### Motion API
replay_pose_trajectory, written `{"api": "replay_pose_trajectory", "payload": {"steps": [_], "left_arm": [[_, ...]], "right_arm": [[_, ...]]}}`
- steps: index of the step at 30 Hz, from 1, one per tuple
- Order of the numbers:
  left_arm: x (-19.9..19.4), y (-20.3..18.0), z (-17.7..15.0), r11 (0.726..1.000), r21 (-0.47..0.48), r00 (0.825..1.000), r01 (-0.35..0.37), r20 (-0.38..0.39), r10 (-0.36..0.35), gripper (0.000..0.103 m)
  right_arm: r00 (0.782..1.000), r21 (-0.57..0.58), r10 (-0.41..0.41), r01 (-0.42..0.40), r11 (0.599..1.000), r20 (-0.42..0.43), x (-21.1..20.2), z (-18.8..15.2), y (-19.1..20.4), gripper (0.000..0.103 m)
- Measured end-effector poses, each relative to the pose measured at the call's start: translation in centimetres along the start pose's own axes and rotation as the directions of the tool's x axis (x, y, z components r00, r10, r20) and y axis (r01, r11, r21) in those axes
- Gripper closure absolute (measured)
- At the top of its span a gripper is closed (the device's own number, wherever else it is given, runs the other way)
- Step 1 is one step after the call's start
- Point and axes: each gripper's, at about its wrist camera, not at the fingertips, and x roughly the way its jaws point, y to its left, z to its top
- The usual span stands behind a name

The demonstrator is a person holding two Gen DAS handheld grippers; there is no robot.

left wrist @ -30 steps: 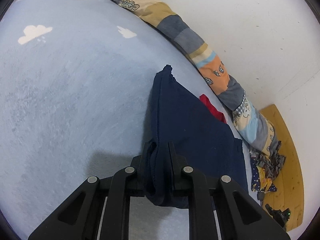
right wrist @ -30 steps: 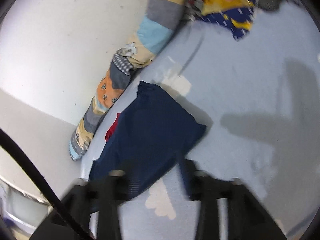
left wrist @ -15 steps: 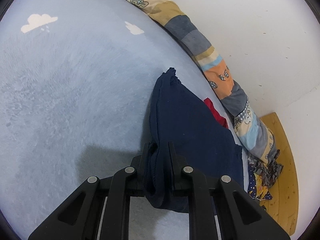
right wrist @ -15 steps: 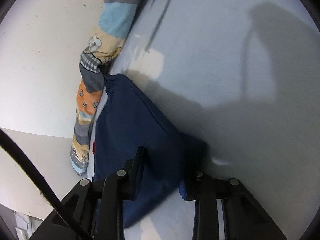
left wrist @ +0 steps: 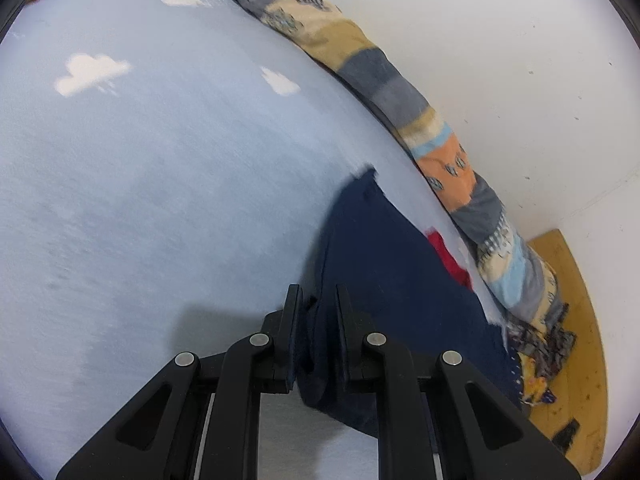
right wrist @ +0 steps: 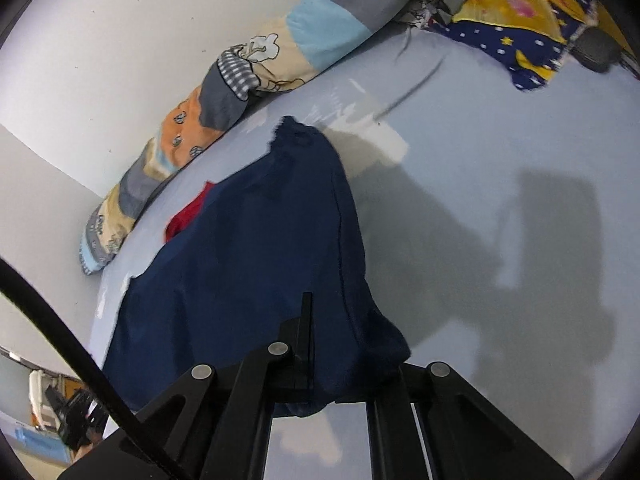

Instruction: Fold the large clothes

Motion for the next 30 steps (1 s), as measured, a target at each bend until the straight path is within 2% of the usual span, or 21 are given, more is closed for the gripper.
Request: {"api": "replay_pose_trajectory", "payload": {"steps": [3, 4, 5, 6, 7, 8, 9, 10, 12, 14, 15, 16, 17, 20, 22, 24, 26, 28, 30], "left_arm": [[-2.4, 1.2, 1.1, 0.997, 0.006, 0.996, -0.072, 0.059, 0.072, 0.089], [-3.1, 1.7, 1.4, 0.995, 0.003, 0.992, -0.102, 0.078, 0.101, 0.089], [-3.6, 2.2, 1.7, 0.995, -0.012, 0.991, -0.102, 0.089, 0.102, 0.089], [-3.9, 2.7, 1.9, 0.995, -0.037, 0.991, -0.089, 0.094, 0.092, 0.088], [-4.1, 3.0, 2.0, 0.996, -0.056, 0.992, -0.070, 0.098, 0.075, 0.088], [-4.1, 2.8, 2.0, 0.997, -0.050, 0.994, -0.060, 0.092, 0.064, 0.088], [-3.9, 2.5, 1.9, 0.998, -0.036, 0.995, -0.052, 0.083, 0.054, 0.086], [-3.5, 1.4, 1.6, 0.999, 0.005, 0.997, -0.043, 0.069, 0.043, 0.079], [-2.9, -0.6, 1.0, 0.995, 0.086, 0.997, -0.052, 0.064, 0.047, 0.068], [-2.1, -3.7, -0.3, 0.973, 0.220, 0.997, -0.068, 0.058, 0.056, 0.062], [-1.7, -5.3, -1.3, 0.954, 0.289, 0.995, -0.085, 0.066, 0.069, 0.052], [-1.0, -7.3, -2.7, 0.916, 0.384, 0.993, -0.115, 0.079, 0.092, 0.042], [-0.7, -8.3, -3.7, 0.891, 0.434, 0.991, -0.130, 0.086, 0.103, 0.039], [1.5, -11.5, -7.3, 0.795, 0.588, 0.988, -0.150, 0.066, 0.137, 0.037], [3.0, -12.7, -9.5, 0.733, 0.659, 0.983, -0.167, 0.052, 0.177, 0.036], [4.1, -13.5, -11.0, 0.677, 0.712, 0.976, -0.187, 0.058, 0.208, 0.034], [4.8, -14.0, -12.2, 0.632, 0.747, 0.970, -0.206, 0.071, 0.232, 0.033], [5.5, -14.0, -13.1, 0.606, 0.769, 0.967, -0.206, 0.063, 0.248, 0.028], [6.1, -13.9, -13.4, 0.601, 0.772, 0.962, -0.209, 0.051, 0.268, 0.028]], "right_arm": [[0.999, 0.031, -0.023, 0.025, 0.999, -0.042, -0.9, -2.0, -1.3, 0.098], [0.997, 0.072, -0.054, 0.058, 0.996, -0.056, -0.8, -2.6, -2.3, 0.094], [0.991, 0.113, -0.117, 0.124, 0.986, -0.063, -1.0, -3.2, -3.5, 0.081], [0.985, 0.144, -0.159, 0.166, 0.975, -0.064, -1.4, -3.4, -4.3, 0.077], [0.985, 0.193, -0.161, 0.170, 0.966, -0.059, -1.8, -3.4, -5.3, 0.070], [0.989, 0.238, -0.143, 0.147, 0.960, -0.036, -2.4, -3.2, -5.8, 0.070], [0.987, 0.226, -0.160, 0.159, 0.961, -0.013, -2.9, -2.8, -5.6, 0.069], [0.979, 0.166, -0.202, 0.197, 0.966, 0.015, -3.4, -2.4, -4.6, 0.064], [0.965, -0.005, -0.237, 0.239, 0.971, 0.109, -4.3, -1.8, -0.9, 0.053], [0.960, -0.156, -0.215, 0.244, 0.957, 0.181, -4.4, -2.3, 2.9, 0.026], [0.951, -0.251, -0.228, 0.278, 0.927, 0.211, -3.9, -3.0, 5.2, 0.020], [0.944, -0.330, -0.236, 0.304, 0.894, 0.231, -2.7, -3.6, 7.3, 0.017], [0.943, -0.420, -0.237, 0.317, 0.851, 0.232, -1.4, -4.6, 9.3, 0.017], [0.964, -0.550, -0.213, 0.266, 0.792, 0.160, 2.4, -6.7, 12.6, 0.017], [0.983, -0.579, -0.163, 0.184, 0.794, 0.088, 4.3, -7.7, 13.8, 0.018], [0.988, -0.583, -0.146, 0.151, 0.798, 0.055, 5.7, -8.4, 14.6, 0.018], [0.989, -0.592, -0.144, 0.132, 0.795, 0.027, 6.9, -9.1, 14.9, 0.018], [0.988, -0.600, -0.151, 0.109, 0.793, -0.019, 7.7, -9.9, 14.5, 0.018], [0.985, -0.556, -0.168, 0.112, 0.824, -0.050, 9.0, -9.6, 13.4, 0.018]]}}
